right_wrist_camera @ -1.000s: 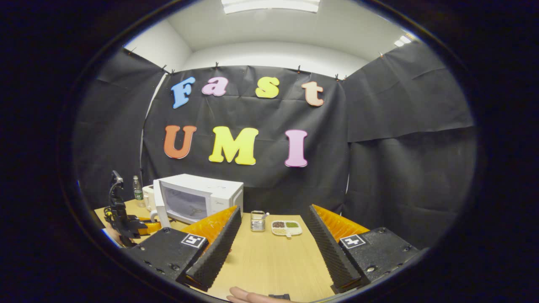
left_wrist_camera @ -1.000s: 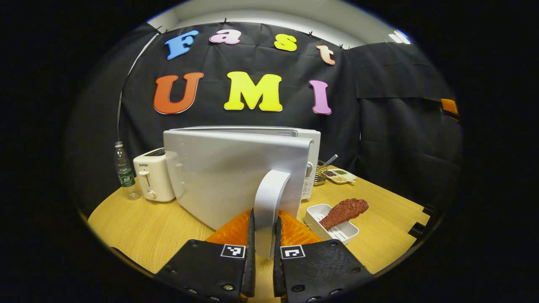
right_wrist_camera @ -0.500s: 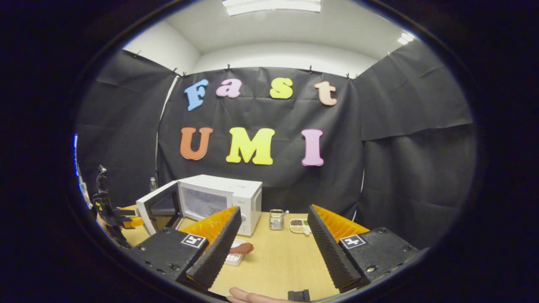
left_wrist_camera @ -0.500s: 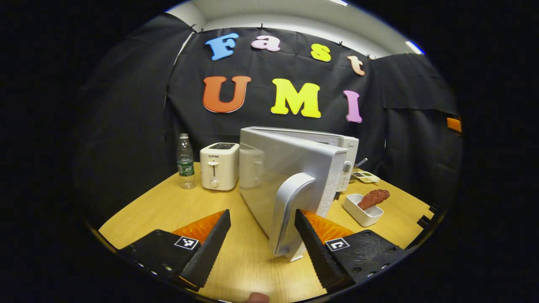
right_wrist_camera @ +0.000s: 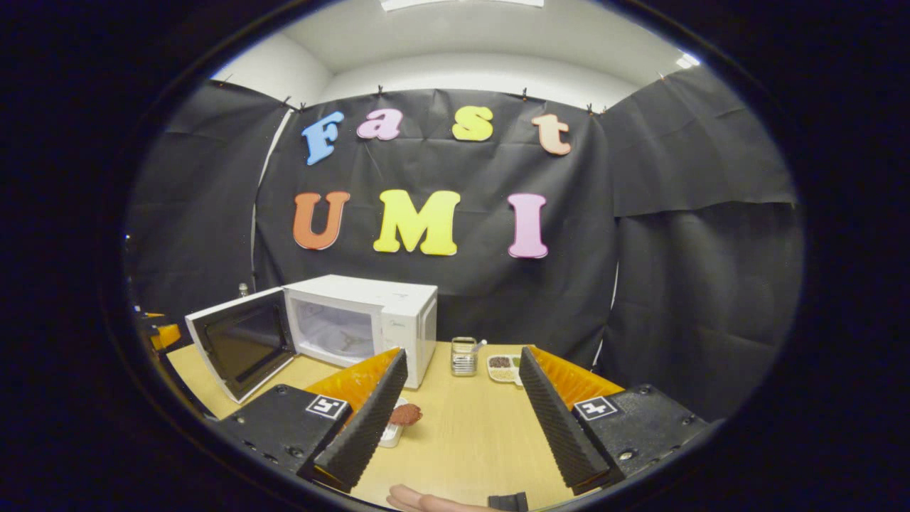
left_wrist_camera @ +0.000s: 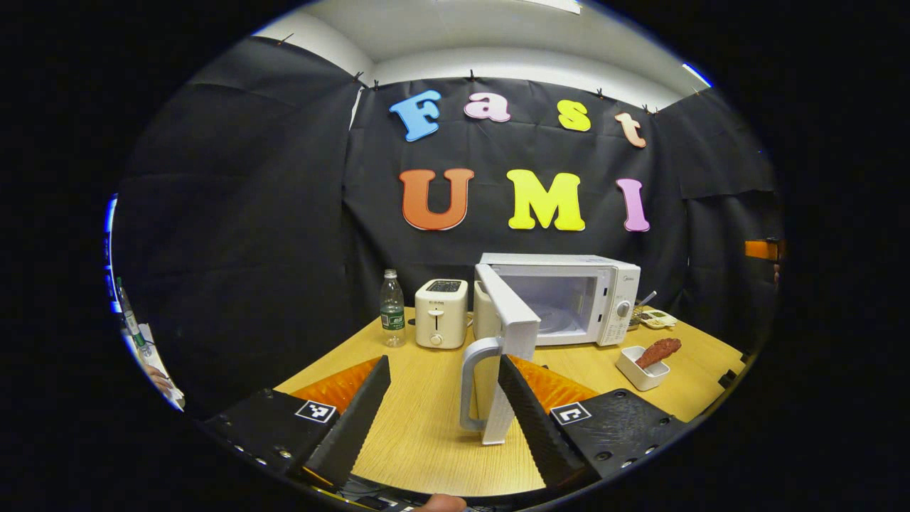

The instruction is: Open the microwave oven with the left hand, put the food in, and close the microwave oven.

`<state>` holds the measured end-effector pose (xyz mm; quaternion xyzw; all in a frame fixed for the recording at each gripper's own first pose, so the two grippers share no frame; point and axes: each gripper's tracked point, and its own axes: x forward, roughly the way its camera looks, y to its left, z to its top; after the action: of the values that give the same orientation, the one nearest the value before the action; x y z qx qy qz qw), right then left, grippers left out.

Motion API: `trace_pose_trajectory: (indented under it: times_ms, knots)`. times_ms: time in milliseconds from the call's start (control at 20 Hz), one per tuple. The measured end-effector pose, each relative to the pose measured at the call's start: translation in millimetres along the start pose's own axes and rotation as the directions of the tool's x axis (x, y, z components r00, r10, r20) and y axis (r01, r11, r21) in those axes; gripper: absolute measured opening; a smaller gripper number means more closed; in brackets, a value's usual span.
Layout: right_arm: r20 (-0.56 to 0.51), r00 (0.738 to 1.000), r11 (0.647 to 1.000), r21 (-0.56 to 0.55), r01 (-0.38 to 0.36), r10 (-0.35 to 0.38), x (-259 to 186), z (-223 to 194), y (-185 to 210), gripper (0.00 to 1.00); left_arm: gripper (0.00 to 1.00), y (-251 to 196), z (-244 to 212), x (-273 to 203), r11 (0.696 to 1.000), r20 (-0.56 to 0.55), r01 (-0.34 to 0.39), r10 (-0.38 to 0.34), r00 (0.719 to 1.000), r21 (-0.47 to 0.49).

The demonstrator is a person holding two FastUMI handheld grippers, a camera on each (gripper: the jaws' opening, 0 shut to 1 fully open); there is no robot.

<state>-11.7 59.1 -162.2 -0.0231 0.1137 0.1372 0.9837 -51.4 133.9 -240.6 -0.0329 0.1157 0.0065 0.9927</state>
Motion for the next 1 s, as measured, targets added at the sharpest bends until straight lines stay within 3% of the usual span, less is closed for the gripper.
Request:
trace_pose_trajectory:
  times_ms: [200,250,350,400,450,600,750,800,900,950,1000]
  knots:
    - [-0.140,0.987,0.997,0.012,-0.082,0.083,46.1,-34.0,8.4,0.95,0.94,-1.8,20.5,-8.8,0.998,-0.022,-0.062,0.062,0.998,-0.020]
    - [-0.180,0.978,0.995,0.020,-0.102,0.104,58.5,-43.8,9.3,1.00,0.94,-10.5,23.8,-8.1,0.998,-0.033,-0.052,0.051,0.998,-0.040]
    - [-0.272,0.948,0.986,0.060,-0.156,0.166,81.3,-68.4,17.3,0.99,0.94,-23.7,34.5,-9.0,0.997,-0.035,-0.045,0.043,0.998,-0.062]
    - [-0.324,0.924,0.979,0.091,-0.183,0.203,91.5,-83.6,23.1,0.92,0.94,-28.4,42.3,-7.5,0.997,-0.029,-0.046,0.044,0.999,-0.059]
    - [-0.371,0.897,0.970,0.126,-0.209,0.242,100.2,-95.8,28.7,0.98,0.93,-32.5,47.2,-6.5,0.997,-0.022,-0.049,0.048,0.999,-0.052]
    - [-0.488,0.795,0.932,0.234,-0.277,0.360,118.6,-132.0,48.0,0.92,0.93,-45.7,64.1,-3.1,0.998,-0.005,-0.063,0.062,0.998,-0.014]
    - [-0.550,0.686,0.873,0.390,-0.293,0.476,130.8,-159.3,62.0,0.88,0.94,-64.8,84.5,-1.8,0.998,0.032,-0.055,0.055,0.998,-0.021]
    - [-0.556,0.658,0.852,0.437,-0.288,0.508,134.3,-165.3,65.4,0.75,0.94,-72.5,90.3,-1.2,0.999,0.040,-0.042,0.043,0.998,-0.028]
    - [-0.562,0.619,0.818,0.512,-0.262,0.549,143.0,-176.4,69.0,0.71,0.94,-86.1,97.4,0.9,1.000,0.053,-0.015,0.016,0.998,-0.024]
    - [-0.566,0.599,0.804,0.540,-0.249,0.566,146.0,-181.7,69.8,0.82,0.94,-89.7,99.6,3.9,1.000,0.057,-0.011,0.012,0.998,-0.015]
    - [-0.571,0.579,0.790,0.567,-0.234,0.582,148.1,-187.8,69.5,0.80,0.93,-92.1,100.6,5.8,1.000,0.057,-0.013,0.013,0.998,-0.004]
